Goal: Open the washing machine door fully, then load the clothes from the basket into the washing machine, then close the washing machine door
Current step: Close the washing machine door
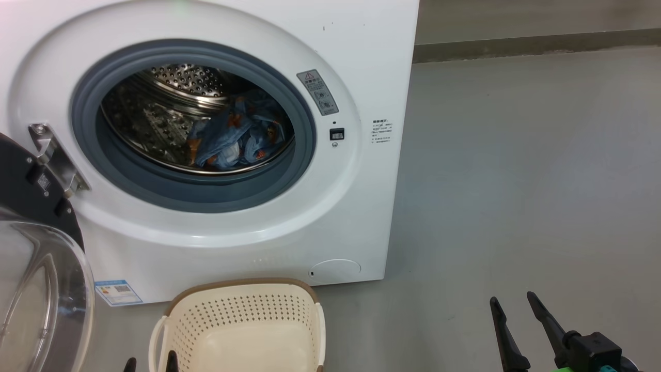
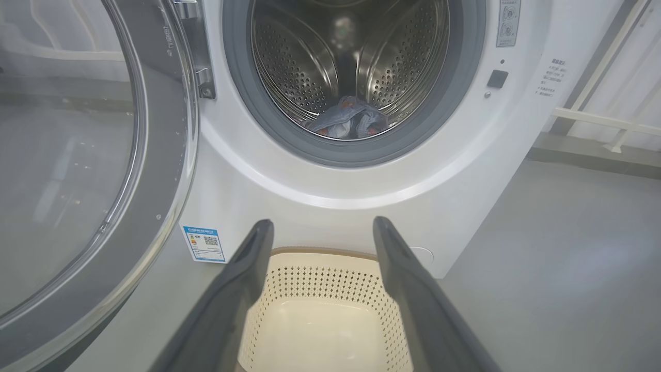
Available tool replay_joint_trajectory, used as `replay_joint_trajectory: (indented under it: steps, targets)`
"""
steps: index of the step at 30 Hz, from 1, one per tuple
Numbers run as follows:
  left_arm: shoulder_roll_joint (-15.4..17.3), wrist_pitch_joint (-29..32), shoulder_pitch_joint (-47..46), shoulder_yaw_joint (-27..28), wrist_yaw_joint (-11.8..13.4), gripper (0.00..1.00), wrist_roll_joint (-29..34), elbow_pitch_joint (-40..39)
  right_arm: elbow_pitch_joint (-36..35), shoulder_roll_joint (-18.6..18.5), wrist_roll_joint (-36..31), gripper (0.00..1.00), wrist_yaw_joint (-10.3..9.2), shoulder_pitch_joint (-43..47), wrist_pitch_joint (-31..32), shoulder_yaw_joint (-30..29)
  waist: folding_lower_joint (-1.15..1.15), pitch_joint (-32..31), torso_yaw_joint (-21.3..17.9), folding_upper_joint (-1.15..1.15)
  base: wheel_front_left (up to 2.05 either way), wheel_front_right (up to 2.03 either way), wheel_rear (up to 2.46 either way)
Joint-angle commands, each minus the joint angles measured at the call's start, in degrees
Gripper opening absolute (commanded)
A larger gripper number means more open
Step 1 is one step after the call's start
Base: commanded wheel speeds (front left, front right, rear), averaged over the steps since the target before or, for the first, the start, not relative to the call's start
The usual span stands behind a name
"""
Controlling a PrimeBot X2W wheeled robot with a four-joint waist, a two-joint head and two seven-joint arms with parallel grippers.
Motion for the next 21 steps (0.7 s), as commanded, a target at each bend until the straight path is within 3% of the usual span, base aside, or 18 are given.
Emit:
replay_joint_trajectory:
  steps: [1,21]
  targets:
    - [0.1,-0.4,-1.3,1.9,-0.2,1.00,0.5,-1.5,-1.3,-0.5,0.2,1.00,0.09,-1.1,-0.3,1.6,0.00,0.1,0.1,0.00,0.00,0.00,0.00]
    - [0.1,-0.4,-3.3,2.7,-2.0,1.00,1.2,0.9,-1.1,-0.5,0.7,1.00,0.09,-1.4,-0.3,2.0,0.00,0.6,-0.3,0.00,0.00,0.00,0.00]
